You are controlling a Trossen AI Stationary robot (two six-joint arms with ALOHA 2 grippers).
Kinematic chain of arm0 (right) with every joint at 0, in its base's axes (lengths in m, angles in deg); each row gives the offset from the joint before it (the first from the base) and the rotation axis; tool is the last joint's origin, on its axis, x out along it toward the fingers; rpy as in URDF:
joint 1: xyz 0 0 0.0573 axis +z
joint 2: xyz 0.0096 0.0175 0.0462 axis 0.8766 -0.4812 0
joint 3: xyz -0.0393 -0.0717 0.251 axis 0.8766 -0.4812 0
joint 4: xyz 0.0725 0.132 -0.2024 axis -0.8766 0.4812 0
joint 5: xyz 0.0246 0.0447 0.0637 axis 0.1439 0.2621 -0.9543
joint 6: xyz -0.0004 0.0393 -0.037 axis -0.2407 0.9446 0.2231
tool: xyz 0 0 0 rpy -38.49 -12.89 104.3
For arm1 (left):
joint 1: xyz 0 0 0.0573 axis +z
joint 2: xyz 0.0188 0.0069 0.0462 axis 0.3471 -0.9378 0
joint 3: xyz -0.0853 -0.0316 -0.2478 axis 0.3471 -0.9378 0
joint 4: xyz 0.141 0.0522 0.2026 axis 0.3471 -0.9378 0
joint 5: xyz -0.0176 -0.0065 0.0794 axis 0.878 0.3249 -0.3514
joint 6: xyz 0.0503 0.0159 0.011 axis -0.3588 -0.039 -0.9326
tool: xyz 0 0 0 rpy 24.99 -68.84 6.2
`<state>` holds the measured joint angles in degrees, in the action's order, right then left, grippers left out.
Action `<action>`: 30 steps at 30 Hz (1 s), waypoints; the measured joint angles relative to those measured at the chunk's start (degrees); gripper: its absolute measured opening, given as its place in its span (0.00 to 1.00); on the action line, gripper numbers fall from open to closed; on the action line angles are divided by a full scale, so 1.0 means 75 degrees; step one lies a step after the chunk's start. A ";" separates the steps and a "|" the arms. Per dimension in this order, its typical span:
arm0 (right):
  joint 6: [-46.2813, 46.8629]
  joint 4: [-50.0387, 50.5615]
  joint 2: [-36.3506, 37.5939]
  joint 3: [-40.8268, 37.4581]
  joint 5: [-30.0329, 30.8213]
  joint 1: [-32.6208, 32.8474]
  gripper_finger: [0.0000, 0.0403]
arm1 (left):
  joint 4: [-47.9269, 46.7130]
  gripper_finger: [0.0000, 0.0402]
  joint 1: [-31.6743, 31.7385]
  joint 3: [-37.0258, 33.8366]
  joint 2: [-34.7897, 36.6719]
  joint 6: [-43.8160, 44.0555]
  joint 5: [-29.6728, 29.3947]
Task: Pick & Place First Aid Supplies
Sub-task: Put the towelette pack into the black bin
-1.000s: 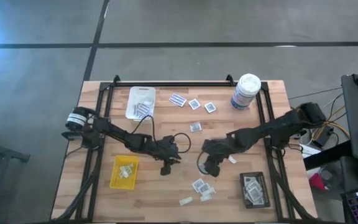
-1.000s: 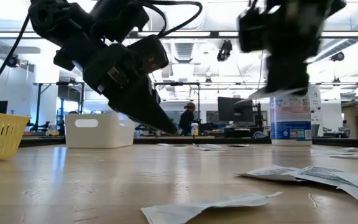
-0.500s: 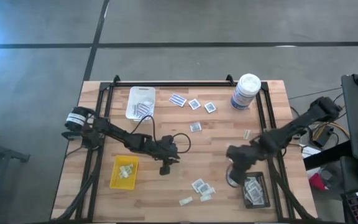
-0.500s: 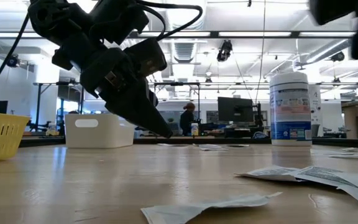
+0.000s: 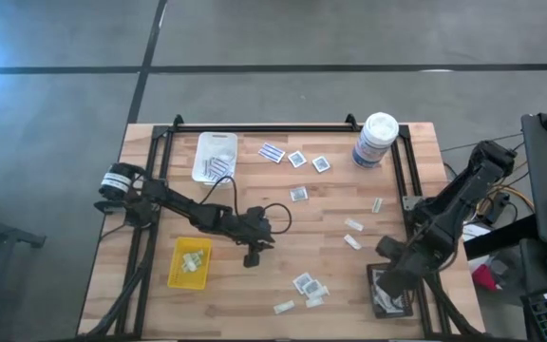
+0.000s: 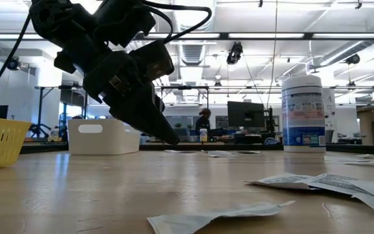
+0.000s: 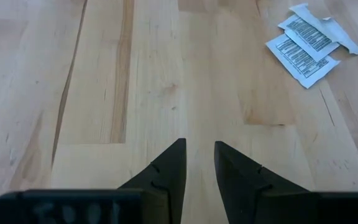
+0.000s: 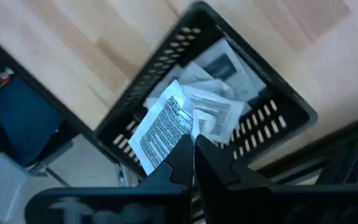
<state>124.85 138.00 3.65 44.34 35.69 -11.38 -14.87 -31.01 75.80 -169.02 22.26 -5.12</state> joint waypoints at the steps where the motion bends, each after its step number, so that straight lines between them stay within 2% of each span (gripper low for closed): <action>1: 0.0195 0.0002 0.0000 -0.0065 0.0001 0.0069 0.02 | 0.0003 0.24 0.0000 0.0000 0.0000 0.0000 0.0000; 7: 0.0928 -0.0478 0.0000 -0.0498 0.0006 0.0240 0.02 | 0.0003 0.24 0.0000 0.0000 0.0000 0.0001 0.0000; 13: 0.0937 -0.1074 -0.0001 -0.0671 0.0035 0.0220 0.04 | 0.0000 0.24 0.0000 0.0000 0.0000 0.0020 0.0002; 24: 0.0737 -0.0543 -0.0001 -0.0677 0.0051 0.0217 0.26 | 0.0000 0.24 0.0000 0.0000 0.0000 0.0026 0.0003; 30: 0.1080 -0.0308 0.0115 -0.0677 0.0361 -0.0029 0.32 | 0.0000 0.24 0.0015 0.0000 0.0000 0.0004 -0.0001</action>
<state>132.95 135.70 4.51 39.27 38.39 -11.59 -14.87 -30.90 75.80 -169.02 22.29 -5.13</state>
